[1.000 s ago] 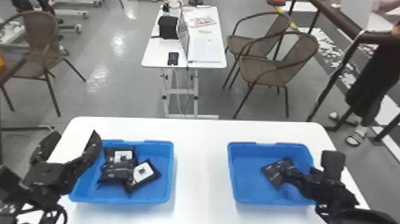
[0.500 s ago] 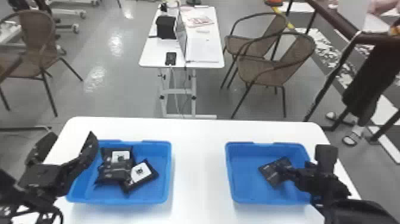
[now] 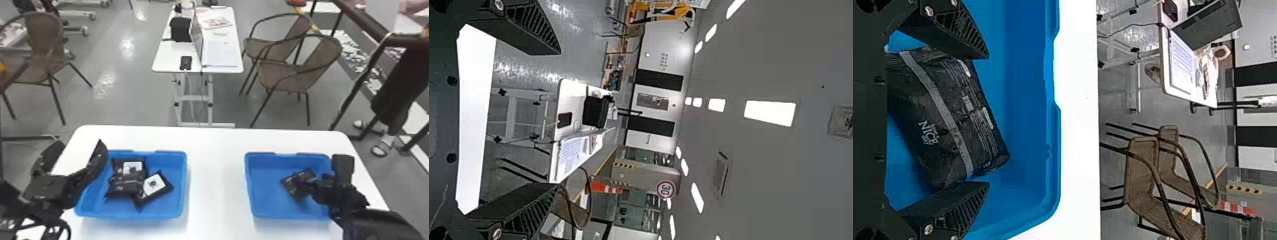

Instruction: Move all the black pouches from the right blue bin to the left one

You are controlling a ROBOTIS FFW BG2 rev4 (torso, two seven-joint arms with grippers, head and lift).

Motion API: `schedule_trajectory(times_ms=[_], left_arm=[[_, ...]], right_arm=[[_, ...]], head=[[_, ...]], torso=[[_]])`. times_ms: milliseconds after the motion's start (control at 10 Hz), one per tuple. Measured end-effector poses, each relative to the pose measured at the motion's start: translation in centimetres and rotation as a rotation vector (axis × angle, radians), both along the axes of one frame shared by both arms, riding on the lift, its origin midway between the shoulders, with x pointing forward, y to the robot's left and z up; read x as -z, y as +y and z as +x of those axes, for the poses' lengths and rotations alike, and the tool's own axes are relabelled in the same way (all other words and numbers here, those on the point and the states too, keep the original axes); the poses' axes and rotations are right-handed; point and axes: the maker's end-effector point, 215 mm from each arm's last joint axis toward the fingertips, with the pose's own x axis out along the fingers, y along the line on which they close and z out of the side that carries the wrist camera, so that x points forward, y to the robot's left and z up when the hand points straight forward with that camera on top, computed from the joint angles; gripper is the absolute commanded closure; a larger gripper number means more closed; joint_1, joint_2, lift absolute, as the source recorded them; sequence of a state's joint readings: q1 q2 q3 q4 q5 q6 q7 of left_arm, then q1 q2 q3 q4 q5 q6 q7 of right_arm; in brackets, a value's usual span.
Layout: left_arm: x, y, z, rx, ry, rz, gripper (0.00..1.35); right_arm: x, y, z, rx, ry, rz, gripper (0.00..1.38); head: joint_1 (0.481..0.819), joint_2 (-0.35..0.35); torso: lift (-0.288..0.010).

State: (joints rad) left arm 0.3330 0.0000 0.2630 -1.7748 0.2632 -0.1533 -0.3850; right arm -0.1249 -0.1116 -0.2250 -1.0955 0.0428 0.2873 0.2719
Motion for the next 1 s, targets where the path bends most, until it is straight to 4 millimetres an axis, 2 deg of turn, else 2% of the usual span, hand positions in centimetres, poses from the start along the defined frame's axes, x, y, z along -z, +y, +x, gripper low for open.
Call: schedule_trajectory(times_ms=[200,300,400,500,600,700,800,1000], left_arm=[[0.1,0.1,-0.1,0.000,0.003,-0.001,0.08],[0.1,0.2,-0.1,0.001,0.004,-0.001,0.08],[0.2,0.2,-0.1,0.002,0.005,-0.002,0.08],[0.3,0.3,-0.2,0.003,0.007,-0.001,0.08],[0.4,0.4,-0.3,0.006,0.011,0.000,0.08],[0.5,0.4,-0.3,0.008,0.013,0.001,0.08],[0.5,0.5,-0.3,0.008,0.015,0.001,0.08],[0.6,0.6,-0.3,0.007,0.018,0.002,0.08]], right_arm=[[1.4,0.5,0.0,-0.020,0.031,0.003,0.13],[1.9,0.6,-0.1,-0.023,0.045,0.001,0.22],[2.5,0.6,-0.4,-0.021,0.058,0.003,0.53],[3.0,0.3,-0.9,-0.015,0.072,0.012,0.78],[3.4,-0.1,-1.2,-0.006,0.084,0.021,0.84],[3.7,-0.4,-1.5,-0.005,0.099,0.023,1.14],[3.9,-0.6,-1.9,-0.007,0.110,0.022,1.25],[3.6,-0.6,-2.6,0.012,0.086,0.032,1.28]], head=[[0.695,-0.038],[0.695,-0.037],[0.695,-0.037],[0.695,-0.038],[0.695,-0.042],[0.695,-0.044],[0.695,-0.046],[0.695,-0.047]], torso=[[0.000],[0.000],[0.000],[0.000],[0.000],[0.000],[0.000],[0.000]])
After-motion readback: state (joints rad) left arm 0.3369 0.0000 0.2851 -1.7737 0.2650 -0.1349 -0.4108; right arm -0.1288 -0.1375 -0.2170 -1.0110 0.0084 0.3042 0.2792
